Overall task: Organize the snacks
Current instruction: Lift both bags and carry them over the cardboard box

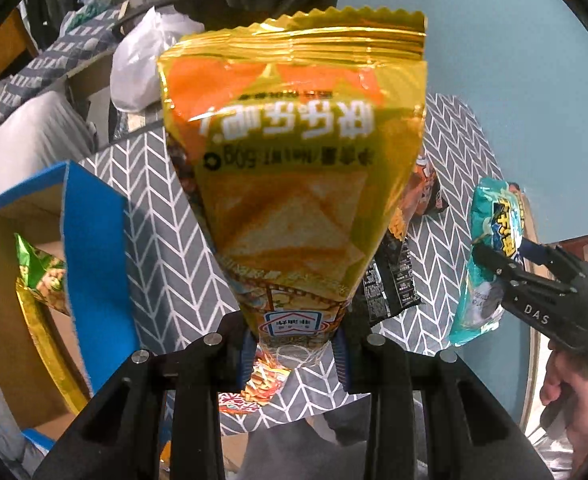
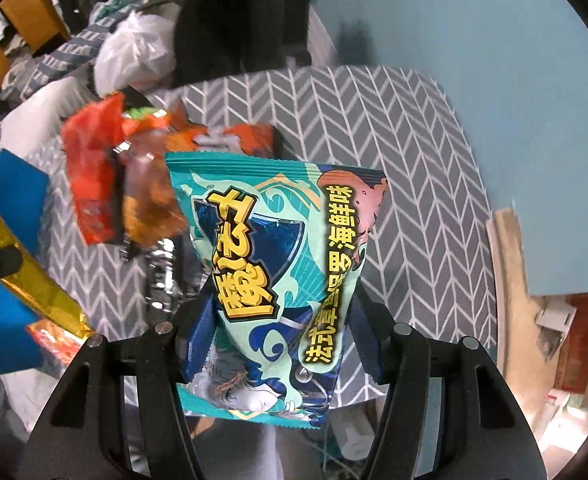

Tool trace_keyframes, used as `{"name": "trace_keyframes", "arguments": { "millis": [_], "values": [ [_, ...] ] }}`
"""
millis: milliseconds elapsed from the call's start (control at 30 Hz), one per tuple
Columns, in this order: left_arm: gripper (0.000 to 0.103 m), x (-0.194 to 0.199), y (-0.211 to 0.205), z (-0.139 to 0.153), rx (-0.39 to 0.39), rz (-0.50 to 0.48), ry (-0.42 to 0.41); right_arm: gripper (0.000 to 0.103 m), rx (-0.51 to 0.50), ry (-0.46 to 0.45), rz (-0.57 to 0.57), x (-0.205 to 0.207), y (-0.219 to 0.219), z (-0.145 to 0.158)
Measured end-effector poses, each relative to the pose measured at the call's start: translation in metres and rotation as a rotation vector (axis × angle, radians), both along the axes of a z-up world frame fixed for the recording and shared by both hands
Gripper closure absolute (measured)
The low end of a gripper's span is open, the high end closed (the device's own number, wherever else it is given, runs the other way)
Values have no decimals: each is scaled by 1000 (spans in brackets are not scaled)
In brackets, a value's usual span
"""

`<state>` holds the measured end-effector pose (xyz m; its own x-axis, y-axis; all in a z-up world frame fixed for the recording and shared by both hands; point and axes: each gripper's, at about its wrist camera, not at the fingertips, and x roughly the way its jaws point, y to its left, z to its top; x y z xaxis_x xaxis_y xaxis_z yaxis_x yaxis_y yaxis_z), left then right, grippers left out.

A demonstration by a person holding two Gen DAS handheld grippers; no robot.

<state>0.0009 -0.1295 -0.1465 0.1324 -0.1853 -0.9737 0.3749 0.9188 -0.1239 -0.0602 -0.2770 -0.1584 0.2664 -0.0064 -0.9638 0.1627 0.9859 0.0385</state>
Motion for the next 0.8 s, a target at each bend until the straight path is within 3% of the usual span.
{"name": "trace_keyframes", "arguments": {
  "millis": [800],
  "values": [
    [71, -9, 42, 56, 6, 82, -146, 43, 20, -150, 237, 51, 65, 67]
  ]
}}
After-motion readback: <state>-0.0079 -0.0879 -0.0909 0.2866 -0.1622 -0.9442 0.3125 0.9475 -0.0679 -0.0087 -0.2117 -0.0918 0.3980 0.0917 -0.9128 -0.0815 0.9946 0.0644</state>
